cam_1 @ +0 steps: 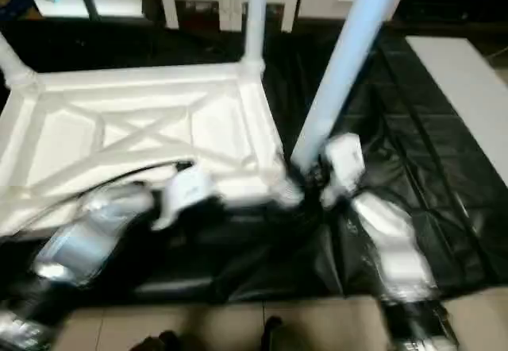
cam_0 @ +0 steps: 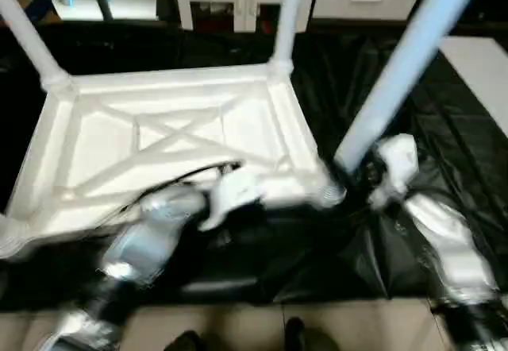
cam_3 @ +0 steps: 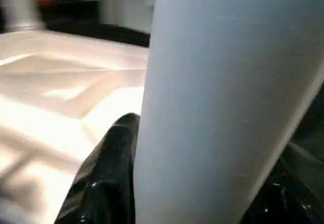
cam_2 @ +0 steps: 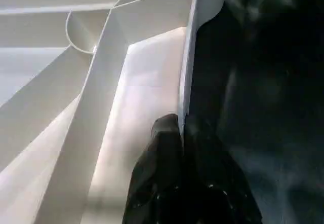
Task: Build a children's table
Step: Insert table leg to table base
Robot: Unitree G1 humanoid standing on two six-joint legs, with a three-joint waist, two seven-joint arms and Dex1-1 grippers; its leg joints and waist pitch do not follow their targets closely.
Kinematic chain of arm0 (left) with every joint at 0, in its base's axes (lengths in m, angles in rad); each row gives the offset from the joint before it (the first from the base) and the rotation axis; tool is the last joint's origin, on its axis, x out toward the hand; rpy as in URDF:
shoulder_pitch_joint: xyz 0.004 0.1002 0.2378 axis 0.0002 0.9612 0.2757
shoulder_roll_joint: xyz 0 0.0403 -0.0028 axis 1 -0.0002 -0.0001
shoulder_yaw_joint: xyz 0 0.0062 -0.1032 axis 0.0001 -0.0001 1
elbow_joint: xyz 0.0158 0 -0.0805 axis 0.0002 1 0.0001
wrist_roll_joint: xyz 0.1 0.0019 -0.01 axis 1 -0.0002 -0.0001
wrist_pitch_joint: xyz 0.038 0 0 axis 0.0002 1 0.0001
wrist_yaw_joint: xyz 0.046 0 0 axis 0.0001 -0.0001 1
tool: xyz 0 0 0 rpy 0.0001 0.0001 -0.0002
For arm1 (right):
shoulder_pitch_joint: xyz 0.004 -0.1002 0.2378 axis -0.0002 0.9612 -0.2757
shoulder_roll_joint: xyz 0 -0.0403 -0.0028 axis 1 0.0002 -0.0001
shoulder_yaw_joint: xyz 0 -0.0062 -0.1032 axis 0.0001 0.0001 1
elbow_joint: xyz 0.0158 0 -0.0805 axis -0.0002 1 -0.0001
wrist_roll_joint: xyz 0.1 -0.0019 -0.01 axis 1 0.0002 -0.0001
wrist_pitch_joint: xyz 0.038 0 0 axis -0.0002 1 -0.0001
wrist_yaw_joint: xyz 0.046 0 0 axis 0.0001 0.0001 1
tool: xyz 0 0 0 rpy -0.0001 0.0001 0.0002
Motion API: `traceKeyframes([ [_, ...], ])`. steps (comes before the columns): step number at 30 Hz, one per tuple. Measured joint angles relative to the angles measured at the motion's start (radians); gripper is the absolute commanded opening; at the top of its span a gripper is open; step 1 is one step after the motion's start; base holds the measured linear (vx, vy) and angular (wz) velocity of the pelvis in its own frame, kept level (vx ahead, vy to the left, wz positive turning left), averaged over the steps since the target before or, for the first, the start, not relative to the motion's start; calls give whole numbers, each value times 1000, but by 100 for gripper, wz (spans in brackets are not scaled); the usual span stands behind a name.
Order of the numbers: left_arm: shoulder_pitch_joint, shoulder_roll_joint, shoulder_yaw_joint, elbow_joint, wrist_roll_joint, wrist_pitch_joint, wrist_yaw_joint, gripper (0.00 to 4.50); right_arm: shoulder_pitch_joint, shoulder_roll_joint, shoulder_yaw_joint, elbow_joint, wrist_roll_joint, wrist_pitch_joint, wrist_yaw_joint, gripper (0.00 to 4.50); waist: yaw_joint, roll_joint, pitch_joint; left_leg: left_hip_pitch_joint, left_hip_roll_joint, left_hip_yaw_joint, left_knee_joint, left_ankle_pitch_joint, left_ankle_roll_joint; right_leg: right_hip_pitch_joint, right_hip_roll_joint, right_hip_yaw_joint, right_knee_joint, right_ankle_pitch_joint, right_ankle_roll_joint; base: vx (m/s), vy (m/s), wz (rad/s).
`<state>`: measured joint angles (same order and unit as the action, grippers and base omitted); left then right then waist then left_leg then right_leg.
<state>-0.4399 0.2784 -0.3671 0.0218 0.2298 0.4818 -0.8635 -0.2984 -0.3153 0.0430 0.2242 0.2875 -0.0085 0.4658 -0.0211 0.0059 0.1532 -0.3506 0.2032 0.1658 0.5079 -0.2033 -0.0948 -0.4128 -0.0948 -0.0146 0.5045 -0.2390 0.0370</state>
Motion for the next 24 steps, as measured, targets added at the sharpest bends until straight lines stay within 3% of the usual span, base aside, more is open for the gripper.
traceKeyframes([
  [3,-8,-114,-6,1,9,123,86,0,-51,40,-26,70,-26,0,-130,192,-1,6,11,4,-2,0,0,0,1,11,-1,-9,-17,-15,-7,-75,61,-8],
  [5,-23,-199,-5,18,12,192,155,0,-103,79,-53,134,-48,-7,-233,192,-1,9,22,5,-2,1,-1,-1,1,18,-15,-38,-23,-21,-17,-66,43,1],
  [6,-35,-231,-5,30,13,216,183,0,-129,91,-63,162,-58,-9,-276,192,0,11,30,0,1,3,-5,-1,1,29,-21,-53,-15,-30,-30,-126,18,4],
  [7,-50,-267,-16,50,12,234,209,0,-132,93,-82,176,-64,-21,-312,192,25,9,34,-1,8,28,-10,-1,1,26,-24,-56,92,-45,-50,-120,-41,26],
  [8,-49,-286,-24,53,12,241,229,0,-136,98,-93,191,-66,-30,-334,192,44,-11,30,5,13,61,-17,0,1,37,-24,-39,144,-63,-47,-120,-41,26],
  [9,-54,-297,-16,52,13,247,241,0,-173,106,-93,221,-73,-34,-352,192,54,-51,24,13,0,79,1,-8,-4,32,-21,1,124,-71,3,64,-143,21],
  [10,-57,-305,-10,48,15,252,251,0,-203,112,-92,241,-86,-36,-364,192,66,-41,30,9,1,49,32,-27,18,22,-19,-2,123,-71,5,98,-58,-41],
  [11,-58,-306,-3,38,16,263,256,0,-228,123,-87,255,-99,-38,-373,192,76,-15,26,14,-20,-22,65,-30,35,23,-18,-19,114,-71,6,98,-58,-41],
  [12,-63,-314,-4,35,16,273,258,0,-234,124,-89,257,-103,-43,-381,192,74,4,22,20,-34,-48,49,-17,9,20,-14,-37,102,-69,4,31,82,-39],
  [13,-66,-318,-3,34,18,278,261,0,-238,126,-92,261,-104,-45,-389,192,66,1,19,20,-34,-45,33,-6,-4,14,-8,-30,91,-53,-12,0,0,0],
  [14,-67,-316,-1,32,21,281,263,0,-243,131,-93,272,-103,-45,-393,191,56,-5,18,16,-31,-41,29,6,-3,17,2,-20,72,-5,-34,0,0,0],
  [16,-65,-288,-6,33,20,270,255,0,-245,148,-103,295,-94,-49,-381,191,46,-23,19,19,-26,-22,29,6,-4,19,4,-4,64,54,-39,-8,-32,21],
  [17,-62,-273,-12,32,16,250,247,0,-246,151,-105,298,-90,-55,-368,191,39,-23,19,22,-26,-21,26,4,-3,17,5,-2,60,45,-25,-5,-30,23],
  [20,-56,-214,-21,21,-2,175,213,0,-248,157,-114,299,-76,-88,-310,190,24,-22,16,10,-28,-22,8,4,-2,11,5,-2,48,37,-12,0,0,0],
  [21,-52,-199,-23,18,-7,154,203,0,-246,156,-114,299,-67,-95,-289,189,23,-22,15,3,-27,-22,8,4,-2,10,6,-2,49,38,-13,0,0,0],
  [24,-41,-145,-25,10,-10,88,165,0,-213,140,-114,265,-43,-109,-214,189,22,-17,10,1,-25,-20,8,4,-2,9,7,-2,49,47,-14,0,0,0],
])
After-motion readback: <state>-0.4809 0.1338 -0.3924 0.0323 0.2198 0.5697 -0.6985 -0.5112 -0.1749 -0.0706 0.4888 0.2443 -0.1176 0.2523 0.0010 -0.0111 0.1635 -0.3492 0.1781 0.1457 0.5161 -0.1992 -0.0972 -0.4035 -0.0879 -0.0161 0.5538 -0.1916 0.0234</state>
